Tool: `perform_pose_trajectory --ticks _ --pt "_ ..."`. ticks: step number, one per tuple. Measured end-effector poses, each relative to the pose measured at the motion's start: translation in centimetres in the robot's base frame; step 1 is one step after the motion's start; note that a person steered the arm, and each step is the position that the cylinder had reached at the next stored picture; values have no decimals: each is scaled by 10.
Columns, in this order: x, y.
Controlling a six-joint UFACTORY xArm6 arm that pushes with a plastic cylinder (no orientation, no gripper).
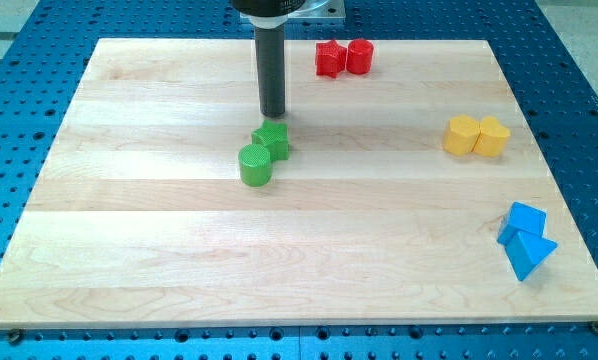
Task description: Place the red blocks to the top center of the board
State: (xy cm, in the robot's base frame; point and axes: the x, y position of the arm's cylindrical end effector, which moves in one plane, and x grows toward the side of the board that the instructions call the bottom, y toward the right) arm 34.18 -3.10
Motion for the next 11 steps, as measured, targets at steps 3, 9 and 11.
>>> perform_pose_trajectory --ticks 3,9,11 --pt "0 0" --pt "-27 165" --pt "-108 158"
